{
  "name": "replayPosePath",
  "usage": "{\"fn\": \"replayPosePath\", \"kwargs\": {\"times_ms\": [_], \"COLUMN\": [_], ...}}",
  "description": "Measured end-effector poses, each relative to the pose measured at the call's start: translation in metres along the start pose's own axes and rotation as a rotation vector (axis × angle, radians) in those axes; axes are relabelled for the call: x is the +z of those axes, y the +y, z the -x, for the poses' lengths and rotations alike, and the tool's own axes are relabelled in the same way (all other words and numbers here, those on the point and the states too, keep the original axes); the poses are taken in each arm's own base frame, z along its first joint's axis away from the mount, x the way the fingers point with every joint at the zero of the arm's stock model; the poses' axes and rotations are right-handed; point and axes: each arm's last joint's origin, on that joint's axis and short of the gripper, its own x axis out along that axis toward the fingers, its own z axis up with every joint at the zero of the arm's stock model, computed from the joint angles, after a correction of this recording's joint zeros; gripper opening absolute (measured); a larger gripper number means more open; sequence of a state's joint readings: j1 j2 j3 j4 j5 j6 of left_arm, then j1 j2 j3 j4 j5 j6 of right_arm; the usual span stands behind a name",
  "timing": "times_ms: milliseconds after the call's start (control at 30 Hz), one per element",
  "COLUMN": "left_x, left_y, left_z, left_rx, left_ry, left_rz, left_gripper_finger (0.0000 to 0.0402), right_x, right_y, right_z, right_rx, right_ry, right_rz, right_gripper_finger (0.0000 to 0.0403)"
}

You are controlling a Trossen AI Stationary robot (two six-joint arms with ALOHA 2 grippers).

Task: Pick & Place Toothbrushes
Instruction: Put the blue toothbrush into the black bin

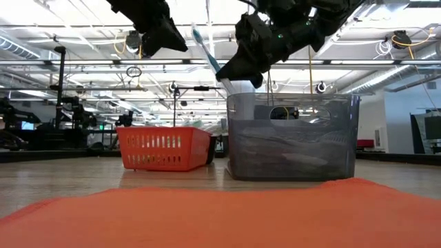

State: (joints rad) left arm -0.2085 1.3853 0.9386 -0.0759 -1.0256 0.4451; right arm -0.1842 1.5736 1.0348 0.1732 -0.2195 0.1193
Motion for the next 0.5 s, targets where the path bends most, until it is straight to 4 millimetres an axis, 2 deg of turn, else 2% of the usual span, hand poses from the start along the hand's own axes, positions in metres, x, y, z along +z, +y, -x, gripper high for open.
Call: {"fn": "replayPosePath", "kwargs": {"times_ms": [300,400,500], "left_x": [0.013,0.02,0.024], "left_y": [-0.014,-0.022,-0.036], "left_z": [0.019,0.017,0.006], "left_rx": [-0.007,0.046,0.111], "left_ry": [-0.112,-0.123,-0.087], "left_rz": [-0.493,-0.664,-0.864], "left_gripper_finger": [0.0118,0.0118,0.0118], "right_x": [0.001,0.001,0.001], "right_y": [-0.009,-0.009,-0.008], "right_z": [0.002,0.002,0.002], "right_rx": [-0.027,-0.027,-0.016], "right_ry": [-0.008,-0.008,-0.007], "right_rz": [-0.063,-0.068,-0.089], "right_gripper_finger": [0.0016,0.0016,0.0016]}}
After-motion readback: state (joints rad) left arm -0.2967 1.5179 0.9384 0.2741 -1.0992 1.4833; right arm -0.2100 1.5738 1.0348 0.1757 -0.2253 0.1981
